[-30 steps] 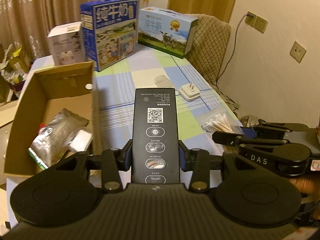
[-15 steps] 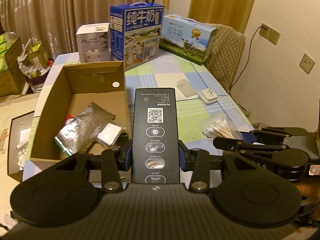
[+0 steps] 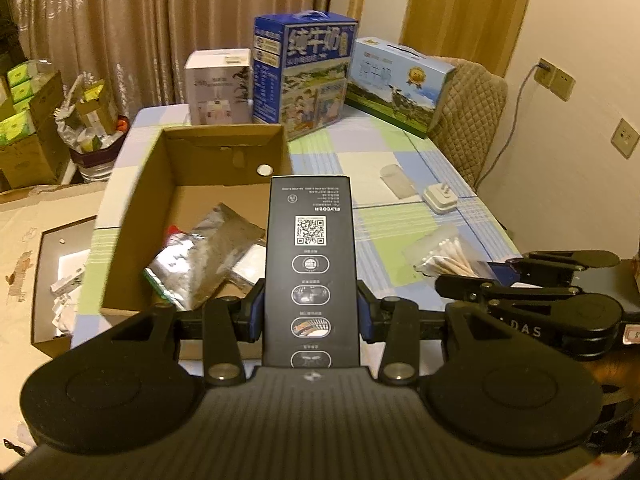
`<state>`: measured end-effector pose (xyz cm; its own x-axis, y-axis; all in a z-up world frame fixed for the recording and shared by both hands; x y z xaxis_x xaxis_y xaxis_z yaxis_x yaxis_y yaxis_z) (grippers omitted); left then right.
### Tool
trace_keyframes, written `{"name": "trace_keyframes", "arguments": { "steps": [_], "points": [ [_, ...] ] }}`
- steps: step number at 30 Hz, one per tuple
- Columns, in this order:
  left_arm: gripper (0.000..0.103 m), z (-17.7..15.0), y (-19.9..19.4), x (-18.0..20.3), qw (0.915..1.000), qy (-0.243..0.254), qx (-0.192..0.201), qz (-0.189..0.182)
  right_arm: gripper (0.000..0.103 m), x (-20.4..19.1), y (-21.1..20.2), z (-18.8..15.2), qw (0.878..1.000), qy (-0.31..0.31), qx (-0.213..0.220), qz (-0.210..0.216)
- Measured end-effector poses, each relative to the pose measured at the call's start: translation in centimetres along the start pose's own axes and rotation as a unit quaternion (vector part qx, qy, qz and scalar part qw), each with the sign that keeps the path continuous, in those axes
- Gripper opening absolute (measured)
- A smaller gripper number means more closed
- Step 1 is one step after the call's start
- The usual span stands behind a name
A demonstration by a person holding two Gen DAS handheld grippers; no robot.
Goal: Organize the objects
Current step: 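Lift and carry the black box and swab bag toward the cardboard box, then lower the black box into the cardboard box with the left tool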
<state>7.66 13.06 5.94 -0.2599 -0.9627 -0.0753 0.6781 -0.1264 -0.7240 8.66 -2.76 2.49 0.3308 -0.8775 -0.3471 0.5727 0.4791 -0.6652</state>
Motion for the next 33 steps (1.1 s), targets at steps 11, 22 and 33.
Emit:
{"name": "trace_keyframes", "arguments": {
  "steps": [11,22,33],
  "points": [
    [0.038,0.4,-1.6,-5.1,0.9994,0.000,0.006,0.033,0.022,-4.1,2.1,0.6,0.999,-0.029,-0.005,0.022],
    [0.038,1.5,-1.1,-8.5,0.9990,-0.002,0.003,0.046,0.022,-6.8,4.5,2.0,0.999,-0.039,-0.005,0.033],
    [0.038,2.5,0.9,-10.9,0.9988,0.004,-0.007,0.048,0.022,-7.8,7.4,3.5,0.999,-0.038,-0.010,0.037]
  ]
}}
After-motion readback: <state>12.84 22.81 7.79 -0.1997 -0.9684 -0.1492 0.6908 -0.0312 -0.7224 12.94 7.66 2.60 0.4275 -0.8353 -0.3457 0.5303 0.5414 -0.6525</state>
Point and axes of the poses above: each gripper's, at about its wrist camera, not at the fingertips, and y roughly the way its jaws point, x to its right, z to its top, the point moved 5 cm from there along y, roughly the way its jaws point, and after that the axes turned 14 degrees about y, right-handed, at the moved point
